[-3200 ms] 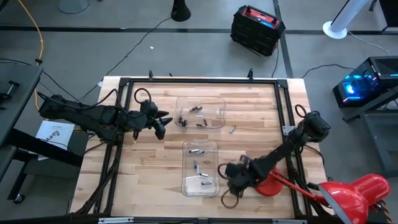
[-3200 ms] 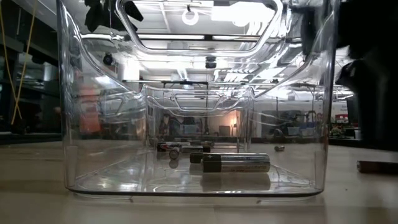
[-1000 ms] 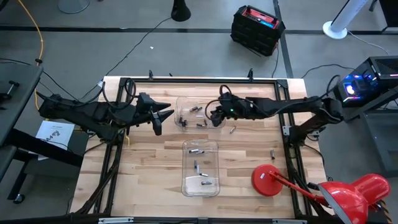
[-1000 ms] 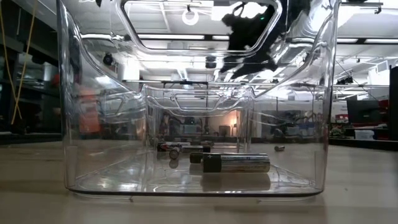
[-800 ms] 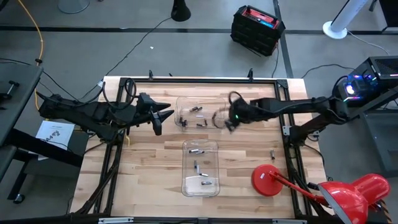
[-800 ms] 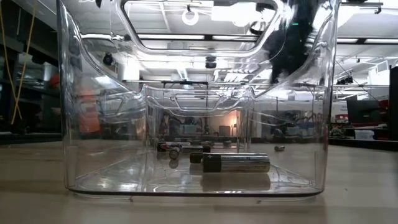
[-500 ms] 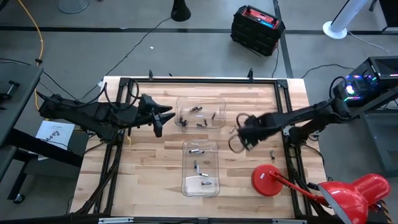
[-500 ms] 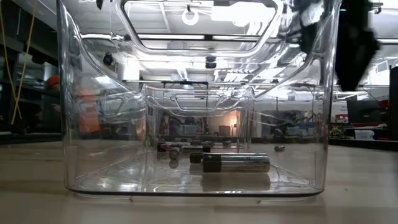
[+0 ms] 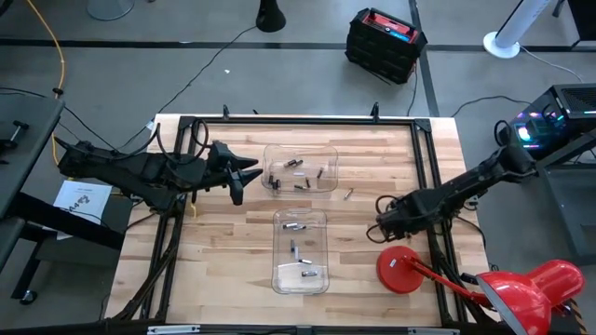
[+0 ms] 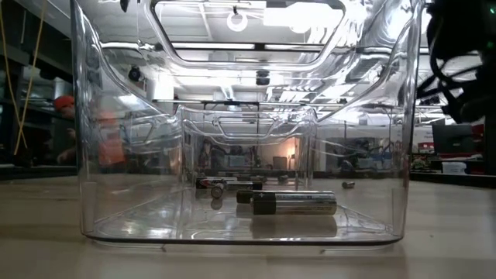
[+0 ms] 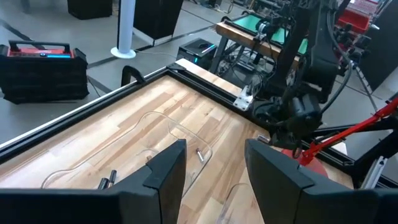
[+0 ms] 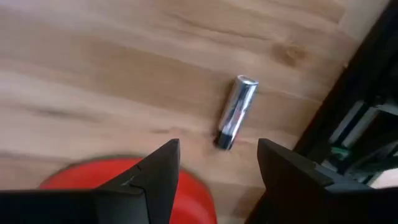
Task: Sort batteries
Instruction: Put the silver battery into the bottom transparent bin
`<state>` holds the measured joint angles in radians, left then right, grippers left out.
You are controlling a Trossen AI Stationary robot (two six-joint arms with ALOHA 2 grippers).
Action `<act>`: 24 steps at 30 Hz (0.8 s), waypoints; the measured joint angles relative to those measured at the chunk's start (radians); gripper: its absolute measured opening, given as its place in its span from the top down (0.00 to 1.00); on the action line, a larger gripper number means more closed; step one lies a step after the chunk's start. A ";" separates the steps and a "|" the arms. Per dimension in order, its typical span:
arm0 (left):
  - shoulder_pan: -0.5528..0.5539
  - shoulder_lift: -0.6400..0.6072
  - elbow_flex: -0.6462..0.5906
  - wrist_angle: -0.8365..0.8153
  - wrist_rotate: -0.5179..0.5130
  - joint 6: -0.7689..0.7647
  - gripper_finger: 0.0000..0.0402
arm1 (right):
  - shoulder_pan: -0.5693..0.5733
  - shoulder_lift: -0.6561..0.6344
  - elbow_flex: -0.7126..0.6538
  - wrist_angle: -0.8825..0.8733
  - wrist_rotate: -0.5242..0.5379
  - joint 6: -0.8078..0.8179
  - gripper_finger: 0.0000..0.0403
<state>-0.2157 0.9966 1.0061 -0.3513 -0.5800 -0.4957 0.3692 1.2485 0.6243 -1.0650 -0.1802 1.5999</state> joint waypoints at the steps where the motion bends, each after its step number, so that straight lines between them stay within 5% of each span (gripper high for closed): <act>1: 0.000 0.000 0.000 0.000 0.000 0.000 0.61 | 0.001 0.001 -0.018 0.018 0.003 0.019 0.48; 9: 0.000 0.000 0.000 0.001 0.001 -0.001 0.61 | -0.003 -0.007 -0.169 0.248 0.000 0.129 0.49; 13: 0.000 0.000 0.000 0.006 0.001 -0.001 0.61 | -0.001 -0.002 -0.149 0.277 0.034 0.122 0.64; 17: 0.001 0.000 0.000 0.006 -0.006 0.000 0.61 | -0.011 0.004 -0.085 0.316 0.189 0.065 0.93; 24: 0.018 0.000 0.000 0.006 -0.006 0.001 0.61 | -0.034 0.003 0.123 0.204 0.424 -0.032 0.95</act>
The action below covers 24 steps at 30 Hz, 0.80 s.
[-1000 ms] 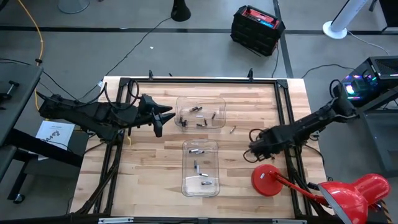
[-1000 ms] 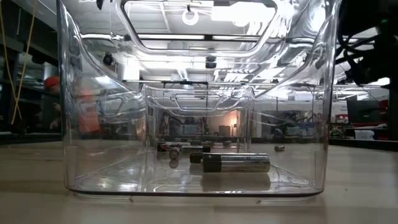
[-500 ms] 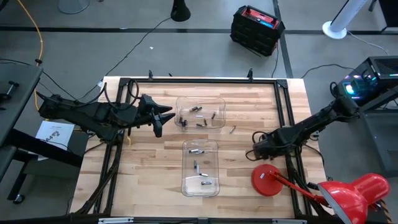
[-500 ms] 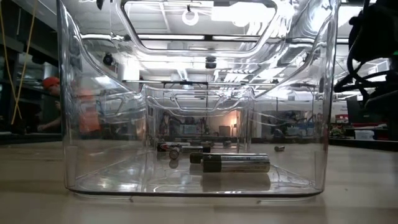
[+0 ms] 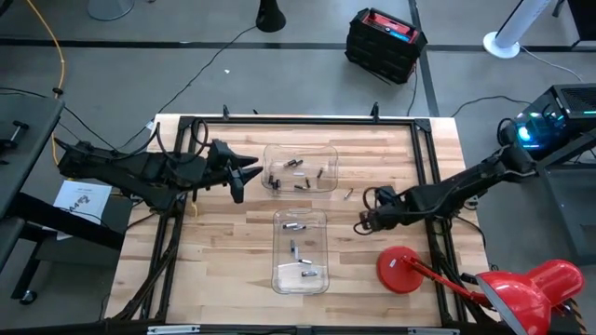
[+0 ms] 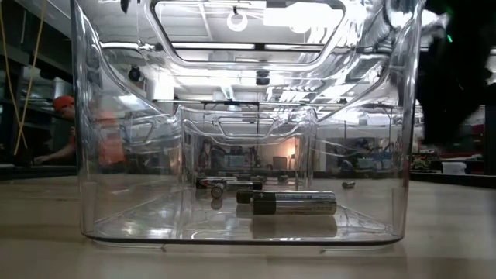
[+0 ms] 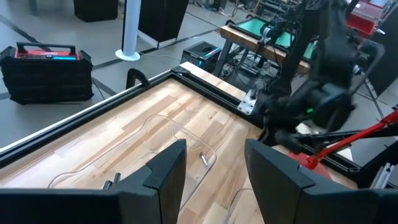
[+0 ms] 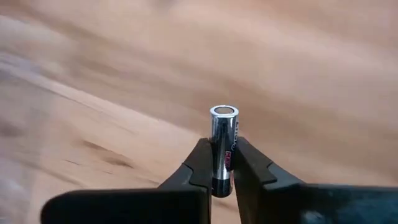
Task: Sort batteries
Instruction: Put the silver battery into the bottom transparent bin
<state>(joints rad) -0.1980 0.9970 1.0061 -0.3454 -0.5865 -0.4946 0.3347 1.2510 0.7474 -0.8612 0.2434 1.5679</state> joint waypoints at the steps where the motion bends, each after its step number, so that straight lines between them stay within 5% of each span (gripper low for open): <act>1: 0.003 0.000 0.000 0.000 0.000 0.000 0.61 | 0.000 0.000 0.038 -0.032 0.039 -0.025 0.95; 6: 0.010 0.000 0.000 0.000 -0.002 0.000 0.61 | -0.010 -0.002 0.209 0.029 0.191 -0.223 0.95; 10: 0.010 0.000 0.000 0.000 -0.002 0.000 0.61 | -0.038 0.002 0.240 0.337 0.208 -0.418 0.95; 14: 0.010 0.000 0.000 -0.002 -0.002 -0.001 0.61 | -0.070 0.063 0.234 0.630 0.070 -0.555 0.95; 19: 0.010 0.000 0.000 -0.008 -0.001 -0.002 0.61 | -0.071 0.221 0.255 0.842 -0.245 -0.650 0.95; 24: 0.010 0.000 0.000 -0.009 -0.001 -0.001 0.61 | -0.057 0.371 0.304 0.841 -0.290 -0.577 0.82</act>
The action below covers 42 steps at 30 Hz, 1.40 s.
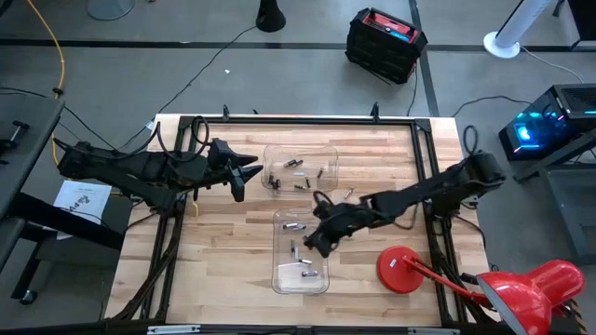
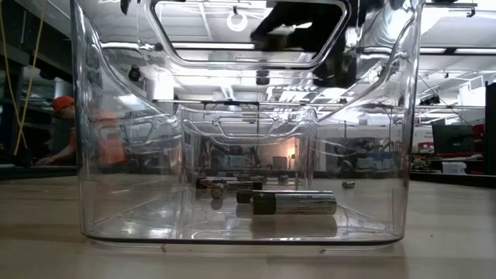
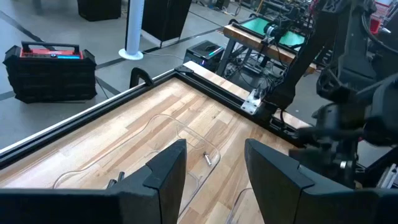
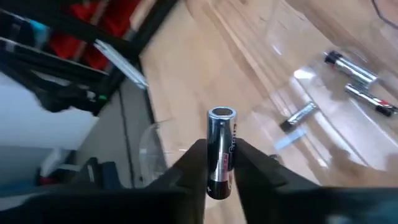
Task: Sort batteries
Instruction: Put the silver battery into the bottom transparent bin
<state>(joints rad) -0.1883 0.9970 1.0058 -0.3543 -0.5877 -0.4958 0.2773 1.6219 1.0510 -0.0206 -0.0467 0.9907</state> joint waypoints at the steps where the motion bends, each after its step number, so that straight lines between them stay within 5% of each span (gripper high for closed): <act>1: 0.000 0.000 0.000 0.000 0.000 0.000 0.61 | -0.003 0.017 0.015 -0.012 -0.011 -0.009 0.76; 7: 0.000 0.000 0.000 0.000 0.000 0.001 0.61 | -0.051 -0.004 0.166 -0.362 0.004 -0.112 0.49; 12: 0.000 0.000 0.000 -0.001 0.000 0.002 0.61 | -0.061 -0.076 0.291 -0.923 0.307 -0.046 0.46; 16: 0.004 0.000 0.000 -0.001 0.000 0.002 0.61 | -0.096 -0.129 0.219 -1.174 0.344 0.131 0.46; 19: 0.006 0.000 0.000 -0.001 0.000 0.002 0.61 | -0.155 -0.167 0.072 -1.113 0.312 0.256 0.46; 27: 0.006 0.000 0.000 0.000 0.001 0.002 0.61 | -0.387 -0.117 -0.220 -0.623 0.214 0.426 0.47; 42: 0.006 0.000 0.000 -0.046 0.037 0.002 0.61 | -0.462 0.048 -0.233 -0.426 0.126 0.498 0.61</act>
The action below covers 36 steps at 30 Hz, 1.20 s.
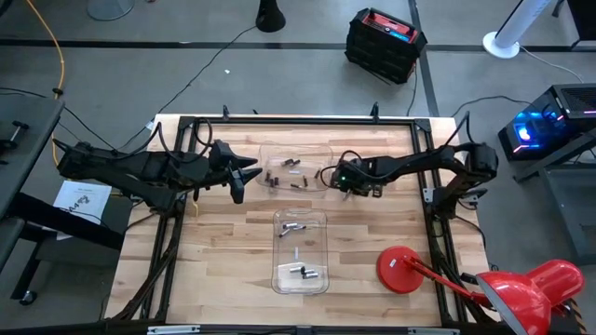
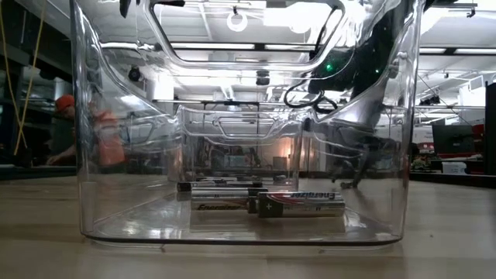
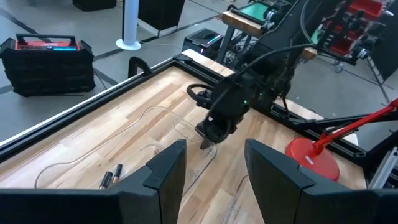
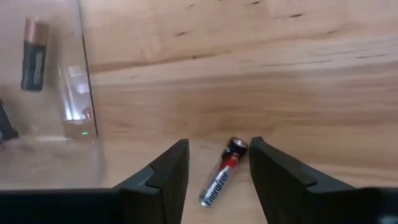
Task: Sort batteries
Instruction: Put the silver battery into the bottom transparent bin
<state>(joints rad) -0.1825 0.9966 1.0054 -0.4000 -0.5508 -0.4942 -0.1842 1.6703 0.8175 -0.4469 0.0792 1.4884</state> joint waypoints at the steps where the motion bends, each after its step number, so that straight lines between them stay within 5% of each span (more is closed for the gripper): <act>1: 0.000 0.000 0.000 -0.001 0.000 0.000 0.61 | 0.011 0.002 0.001 -0.017 0.005 0.000 0.61; 5: 0.000 0.000 0.000 0.000 0.000 0.001 0.61 | 0.062 0.003 0.002 -0.098 0.007 -0.004 0.70; 11: 0.000 0.000 0.000 0.001 0.001 0.033 0.61 | 0.122 0.000 -0.001 -0.135 -0.006 -0.031 0.95; 17: 0.000 0.000 0.000 0.001 0.001 0.033 0.61 | 0.161 -0.086 -0.009 -0.305 -0.027 -0.093 0.98; 23: 0.000 0.000 0.000 0.004 -0.005 0.026 0.61 | 0.189 -0.308 -0.010 -0.403 0.139 -0.076 0.99; 27: 0.006 0.000 0.000 0.000 -0.004 0.001 0.61 | 0.223 -0.406 -0.009 -0.094 0.199 -0.185 0.99; 32: 0.006 0.000 0.000 -0.006 -0.003 -0.028 0.61 | 0.323 -0.363 -0.007 0.359 0.064 -0.322 0.99; 36: 0.006 0.000 0.000 -0.010 0.003 -0.082 0.61 | 0.415 -0.256 -0.006 0.527 0.004 -0.318 0.99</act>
<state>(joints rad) -0.1764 0.9962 1.0054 -0.4098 -0.5483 -0.5758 0.2303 1.4147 0.8116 0.0801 0.0837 1.1701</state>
